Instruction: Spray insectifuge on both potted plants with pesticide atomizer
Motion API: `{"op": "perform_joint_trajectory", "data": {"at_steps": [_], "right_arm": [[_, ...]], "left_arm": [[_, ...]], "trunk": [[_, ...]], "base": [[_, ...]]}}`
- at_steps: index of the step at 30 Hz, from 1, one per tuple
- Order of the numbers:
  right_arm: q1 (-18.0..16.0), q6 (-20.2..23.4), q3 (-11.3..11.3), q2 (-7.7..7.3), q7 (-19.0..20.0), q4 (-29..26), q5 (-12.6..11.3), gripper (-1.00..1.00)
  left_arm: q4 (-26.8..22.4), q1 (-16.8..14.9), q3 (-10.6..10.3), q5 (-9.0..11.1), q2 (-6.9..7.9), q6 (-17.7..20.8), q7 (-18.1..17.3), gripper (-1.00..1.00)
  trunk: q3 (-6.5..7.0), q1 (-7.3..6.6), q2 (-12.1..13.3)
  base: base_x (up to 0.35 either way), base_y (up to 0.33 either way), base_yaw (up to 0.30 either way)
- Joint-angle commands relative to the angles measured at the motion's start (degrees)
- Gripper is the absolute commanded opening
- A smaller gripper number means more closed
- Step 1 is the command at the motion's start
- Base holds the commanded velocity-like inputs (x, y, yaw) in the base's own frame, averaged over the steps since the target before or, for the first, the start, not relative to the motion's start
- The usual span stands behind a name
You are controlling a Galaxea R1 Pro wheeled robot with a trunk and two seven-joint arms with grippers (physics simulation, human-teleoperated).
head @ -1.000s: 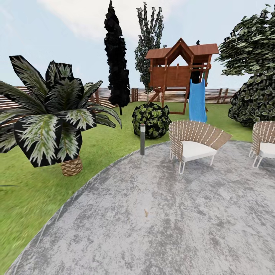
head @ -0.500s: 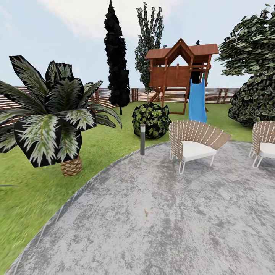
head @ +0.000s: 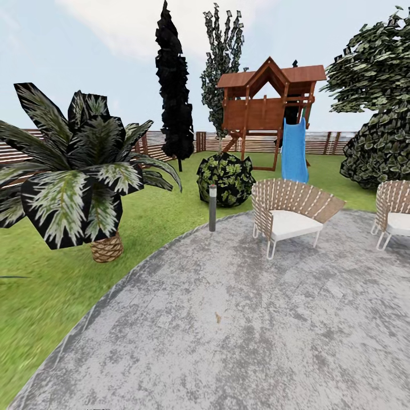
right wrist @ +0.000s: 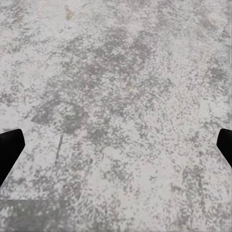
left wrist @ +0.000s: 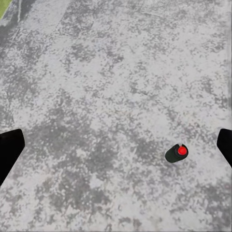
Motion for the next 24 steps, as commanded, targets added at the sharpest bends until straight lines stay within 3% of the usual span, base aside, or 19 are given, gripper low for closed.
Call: {"op": "perform_joint_trajectory", "data": {"at_steps": [1, 8, 24], "right_arm": [[-0.03, -0.17, -0.05, -0.01, -0.02, 0.02, 0.18, 1.00], [-0.03, -0.12, -0.08, 0.03, -0.06, -0.10, 0.11, 1.00], [-0.03, -0.09, -0.02, 0.13, -0.08, -0.29, 0.05, 1.00]], "left_arm": [[0.04, -0.04, 0.00, 0.40, 0.00, -0.39, -0.01, 1.00], [0.04, -0.05, 0.00, 0.74, -0.06, -1.17, 0.00, 1.00], [0.04, -0.05, 0.00, 0.82, -0.04, -1.32, 0.00, 1.00]], "trunk": [[-0.06, 0.00, -0.03], [-0.09, 0.00, -0.03], [-1.00, 0.00, -0.03]], "base": [[0.000, 0.000, 0.000], [0.000, -0.060, 0.162], [0.013, -0.253, 0.215]]}}
